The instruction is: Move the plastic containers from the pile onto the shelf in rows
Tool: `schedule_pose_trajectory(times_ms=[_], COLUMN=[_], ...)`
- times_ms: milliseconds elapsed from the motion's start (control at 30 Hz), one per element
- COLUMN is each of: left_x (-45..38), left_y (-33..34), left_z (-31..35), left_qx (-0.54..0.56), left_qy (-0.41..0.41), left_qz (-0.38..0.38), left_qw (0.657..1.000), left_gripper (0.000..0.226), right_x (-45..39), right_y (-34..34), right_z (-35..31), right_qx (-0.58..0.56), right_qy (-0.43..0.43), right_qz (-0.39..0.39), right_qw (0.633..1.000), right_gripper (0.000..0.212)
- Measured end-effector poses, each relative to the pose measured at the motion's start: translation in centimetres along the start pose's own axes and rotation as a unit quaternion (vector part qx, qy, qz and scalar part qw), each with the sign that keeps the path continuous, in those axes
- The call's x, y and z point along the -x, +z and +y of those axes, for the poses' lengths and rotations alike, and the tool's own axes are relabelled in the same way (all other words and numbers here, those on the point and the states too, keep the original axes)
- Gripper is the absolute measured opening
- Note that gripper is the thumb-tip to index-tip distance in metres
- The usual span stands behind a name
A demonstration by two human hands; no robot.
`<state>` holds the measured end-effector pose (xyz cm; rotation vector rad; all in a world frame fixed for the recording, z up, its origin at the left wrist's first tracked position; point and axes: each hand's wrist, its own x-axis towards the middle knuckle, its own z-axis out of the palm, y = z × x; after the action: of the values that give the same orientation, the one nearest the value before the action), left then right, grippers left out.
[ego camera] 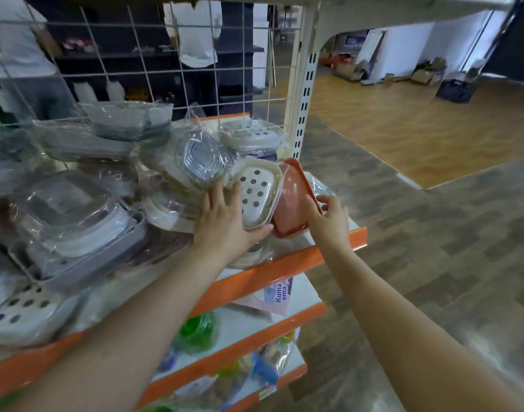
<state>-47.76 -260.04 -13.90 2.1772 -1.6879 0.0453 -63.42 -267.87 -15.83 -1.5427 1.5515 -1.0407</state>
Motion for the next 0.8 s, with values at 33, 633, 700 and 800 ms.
schedule_pose_trajectory(times_ms=[33,633,700,800], left_x=[0.0,1.5,1.7,2.5], left_y=[0.0,-1.3,-1.6,-2.1], left_z=[0.0,0.2,0.1,0.0], left_qx=[0.001,0.069,0.089,0.106], left_qy=[-0.002,0.000,-0.005,0.000], left_qz=[-0.004,0.030,0.047,0.068], left_qw=[1.000,0.997,0.995,0.992], left_gripper=[0.107,0.069,0.063,0.058], right_x=[0.0,1.8,2.1,2.8], right_y=[-0.1,-1.7,-1.8,-2.0], right_z=[-0.1,-0.5,-0.5,-0.7], right_qx=[0.001,0.017,0.013,0.008], right_qy=[0.002,-0.020,-0.024,-0.025], right_qz=[0.000,0.003,0.006,0.014], right_qw=[1.000,1.000,1.000,1.000], right_gripper=[0.045,0.042,0.040,0.038])
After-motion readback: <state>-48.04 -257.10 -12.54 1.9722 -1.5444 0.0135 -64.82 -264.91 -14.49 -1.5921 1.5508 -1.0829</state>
